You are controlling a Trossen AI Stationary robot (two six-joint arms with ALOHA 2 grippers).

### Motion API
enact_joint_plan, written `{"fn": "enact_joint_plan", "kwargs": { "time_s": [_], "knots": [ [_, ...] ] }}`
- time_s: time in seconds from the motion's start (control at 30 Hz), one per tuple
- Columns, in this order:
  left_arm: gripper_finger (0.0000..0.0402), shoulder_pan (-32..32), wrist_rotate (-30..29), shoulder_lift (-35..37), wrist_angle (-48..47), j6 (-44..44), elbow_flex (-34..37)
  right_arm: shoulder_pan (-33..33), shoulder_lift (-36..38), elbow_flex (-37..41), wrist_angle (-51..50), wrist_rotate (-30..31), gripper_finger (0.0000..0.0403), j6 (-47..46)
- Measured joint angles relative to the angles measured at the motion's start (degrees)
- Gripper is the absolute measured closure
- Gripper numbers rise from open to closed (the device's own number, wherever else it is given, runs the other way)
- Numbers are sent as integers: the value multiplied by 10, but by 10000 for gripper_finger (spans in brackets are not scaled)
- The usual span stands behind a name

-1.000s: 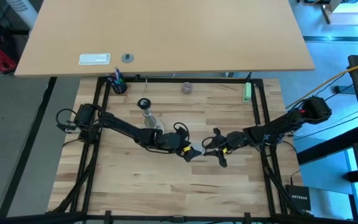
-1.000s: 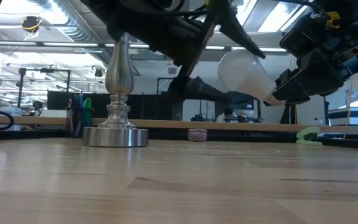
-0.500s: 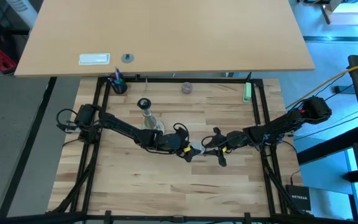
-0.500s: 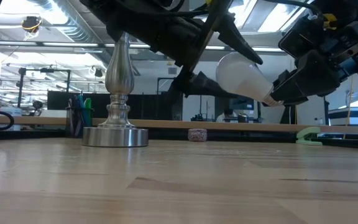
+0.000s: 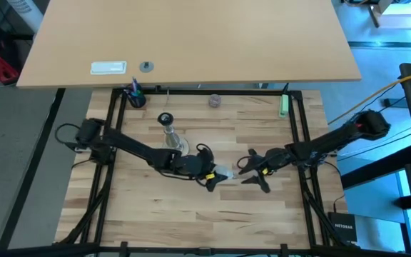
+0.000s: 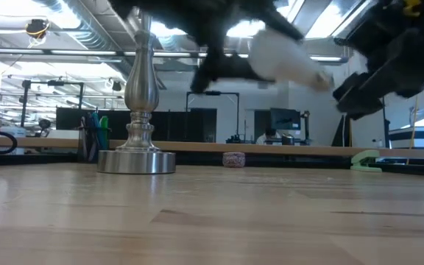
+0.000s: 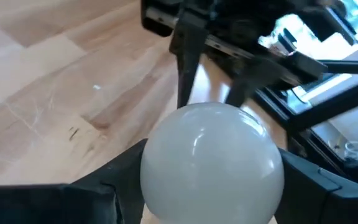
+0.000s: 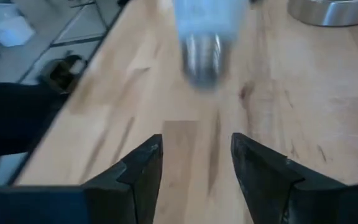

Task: Screw lightbulb
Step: Insert the lightbulb into the silver lamp

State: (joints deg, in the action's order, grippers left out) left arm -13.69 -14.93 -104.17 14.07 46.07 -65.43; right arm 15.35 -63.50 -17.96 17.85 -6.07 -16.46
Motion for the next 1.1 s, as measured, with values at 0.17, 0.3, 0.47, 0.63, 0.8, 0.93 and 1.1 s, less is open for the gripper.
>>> {"fn": "enact_joint_plan", "kwargs": {
  "time_s": [0.17,0.3,0.47,0.63,0.8,0.93,1.1],
  "knots": [
    [156,-42,-27,81,-54,-34,0,0,97,0,-56,-11,210,-4],
    [156,-80,-69,161,-110,-66,-10,0,139,0,-27,28,210,1],
    [153,-117,-165,257,-214,-121,-53,0,155,0,78,110,210,12],
    [152,-135,-250,331,-322,-177,-106,0,131,0,156,165,210,65],
    [151,-123,-281,385,-425,-210,-167,-33,74,-30,155,212,198,118],
    [152,-105,-281,402,-502,-232,-236,-89,7,-111,82,157,163,146],
    [153,-78,-280,390,-614,-255,-339,-163,-69,-210,22,75,123,200]
  ]
}}
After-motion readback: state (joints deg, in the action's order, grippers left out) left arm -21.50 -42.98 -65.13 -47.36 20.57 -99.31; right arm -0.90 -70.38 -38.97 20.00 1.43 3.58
